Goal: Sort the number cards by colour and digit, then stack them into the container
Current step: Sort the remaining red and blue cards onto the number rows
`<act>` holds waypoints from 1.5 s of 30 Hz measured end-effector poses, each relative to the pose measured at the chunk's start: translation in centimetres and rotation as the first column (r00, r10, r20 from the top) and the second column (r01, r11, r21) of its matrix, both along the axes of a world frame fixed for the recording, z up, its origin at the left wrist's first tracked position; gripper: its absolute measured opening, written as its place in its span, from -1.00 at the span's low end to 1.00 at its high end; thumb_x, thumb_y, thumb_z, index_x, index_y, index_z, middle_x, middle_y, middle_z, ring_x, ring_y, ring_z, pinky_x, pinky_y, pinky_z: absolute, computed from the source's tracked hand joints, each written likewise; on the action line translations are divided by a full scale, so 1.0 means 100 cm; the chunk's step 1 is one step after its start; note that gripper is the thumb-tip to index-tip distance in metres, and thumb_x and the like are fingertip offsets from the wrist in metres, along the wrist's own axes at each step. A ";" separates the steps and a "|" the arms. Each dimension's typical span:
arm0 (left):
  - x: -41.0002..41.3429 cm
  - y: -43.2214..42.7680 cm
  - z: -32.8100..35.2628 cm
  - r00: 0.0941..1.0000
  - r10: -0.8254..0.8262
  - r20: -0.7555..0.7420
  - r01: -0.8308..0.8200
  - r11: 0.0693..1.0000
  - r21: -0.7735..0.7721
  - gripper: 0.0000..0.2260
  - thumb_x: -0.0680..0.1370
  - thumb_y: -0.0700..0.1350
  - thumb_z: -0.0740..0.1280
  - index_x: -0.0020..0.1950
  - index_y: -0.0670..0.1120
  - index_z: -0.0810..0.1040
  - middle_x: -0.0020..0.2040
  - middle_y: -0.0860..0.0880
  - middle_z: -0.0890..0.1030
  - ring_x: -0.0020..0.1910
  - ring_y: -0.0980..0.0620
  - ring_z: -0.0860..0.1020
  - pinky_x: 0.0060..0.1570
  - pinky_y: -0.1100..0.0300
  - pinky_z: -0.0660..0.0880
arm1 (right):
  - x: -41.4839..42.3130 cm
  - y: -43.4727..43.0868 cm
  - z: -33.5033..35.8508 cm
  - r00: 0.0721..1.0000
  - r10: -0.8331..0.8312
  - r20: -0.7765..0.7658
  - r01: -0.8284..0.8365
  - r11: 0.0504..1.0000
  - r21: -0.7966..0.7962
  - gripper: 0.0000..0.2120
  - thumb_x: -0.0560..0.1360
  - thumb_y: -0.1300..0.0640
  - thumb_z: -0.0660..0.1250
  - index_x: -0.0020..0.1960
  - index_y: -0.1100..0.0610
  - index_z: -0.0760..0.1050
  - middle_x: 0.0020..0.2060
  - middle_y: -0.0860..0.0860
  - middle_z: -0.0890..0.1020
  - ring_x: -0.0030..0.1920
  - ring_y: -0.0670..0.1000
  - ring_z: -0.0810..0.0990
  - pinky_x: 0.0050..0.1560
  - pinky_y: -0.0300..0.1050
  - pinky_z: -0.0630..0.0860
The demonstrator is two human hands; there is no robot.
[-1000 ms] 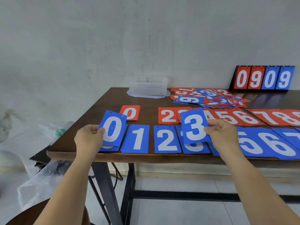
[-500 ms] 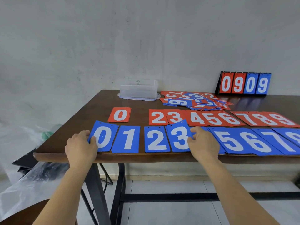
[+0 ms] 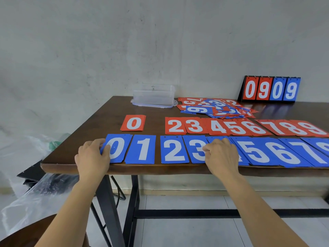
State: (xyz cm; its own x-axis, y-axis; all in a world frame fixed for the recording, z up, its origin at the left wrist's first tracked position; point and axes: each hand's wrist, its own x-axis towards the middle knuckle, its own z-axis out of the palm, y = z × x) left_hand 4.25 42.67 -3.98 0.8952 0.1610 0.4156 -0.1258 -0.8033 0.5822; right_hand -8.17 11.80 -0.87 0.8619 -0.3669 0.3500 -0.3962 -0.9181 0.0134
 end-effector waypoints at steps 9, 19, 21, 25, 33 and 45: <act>0.014 -0.035 0.035 0.989 -0.132 0.066 0.131 0.991 0.013 -0.69 0.58 0.02 0.31 0.29 -0.06 0.53 0.19 -0.11 0.57 0.19 -0.14 0.50 0.17 -0.13 0.42 | 0.015 -0.015 0.017 0.990 0.019 0.137 -0.033 0.994 0.103 -0.67 0.60 -0.04 0.22 0.31 0.02 0.48 0.14 -0.03 0.59 0.21 0.00 0.46 0.22 -0.05 0.37; 0.060 -0.170 0.090 0.924 -0.374 0.081 0.362 0.923 0.133 -0.68 0.58 0.00 0.30 0.30 -0.07 0.53 0.20 -0.06 0.58 0.22 -0.11 0.48 0.23 -0.05 0.34 | 0.054 -0.094 0.053 0.987 -0.039 0.155 0.039 0.999 0.004 -0.74 0.59 -0.04 0.20 0.15 0.05 0.57 0.05 0.01 0.63 0.10 0.04 0.52 0.12 -0.02 0.42; 0.075 -0.201 0.093 0.903 -0.425 0.066 0.412 0.899 0.150 -0.68 0.57 0.00 0.30 0.29 -0.07 0.53 0.19 -0.07 0.59 0.20 -0.10 0.50 0.24 -0.06 0.39 | 0.065 -0.117 0.057 0.988 -0.053 0.145 0.056 0.998 -0.011 -0.75 0.59 -0.03 0.20 0.11 0.05 0.58 0.03 0.02 0.63 0.09 0.05 0.52 0.12 -0.01 0.41; 0.103 -0.263 0.095 0.873 -0.488 0.017 0.477 0.858 0.190 -0.68 0.57 -0.02 0.32 0.29 -0.07 0.52 0.18 -0.08 0.58 0.17 -0.07 0.51 0.23 -0.07 0.43 | 0.091 -0.171 0.060 0.989 -0.075 0.125 0.075 0.997 0.005 -0.74 0.59 -0.03 0.21 0.13 0.04 0.59 0.01 0.01 0.64 0.06 0.03 0.55 0.12 -0.03 0.44; 0.177 -0.361 0.080 0.840 -0.509 -0.189 0.543 0.796 0.268 -0.52 0.51 0.06 0.41 0.38 -0.06 0.45 0.30 -0.05 0.53 0.25 -0.05 0.48 0.25 0.02 0.43 | 0.168 -0.288 0.054 0.993 -0.116 0.024 0.111 0.984 0.138 -0.72 0.56 -0.12 0.24 0.07 0.04 0.58 -0.02 0.00 0.64 -0.01 0.03 0.57 0.01 -0.05 0.46; 0.249 -0.412 0.055 0.668 -0.484 -0.566 0.687 0.693 0.218 -0.04 0.33 0.33 0.45 0.58 0.12 0.03 0.56 0.05 0.20 0.51 -0.09 0.19 0.47 -0.05 0.15 | 0.298 -0.344 0.030 0.990 -0.011 -0.137 0.068 0.906 0.418 -0.16 0.45 -0.39 0.23 0.48 0.19 0.23 0.42 0.16 0.35 0.43 0.20 0.27 0.33 0.10 0.33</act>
State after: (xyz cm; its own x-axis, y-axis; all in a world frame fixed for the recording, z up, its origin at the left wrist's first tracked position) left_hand 29.18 1.47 1.51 0.8276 -0.5434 -0.1408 -0.4690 -0.8071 0.3587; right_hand 21.59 -22.60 2.14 0.8705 -0.4904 0.0424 -0.4536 -0.8327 -0.3175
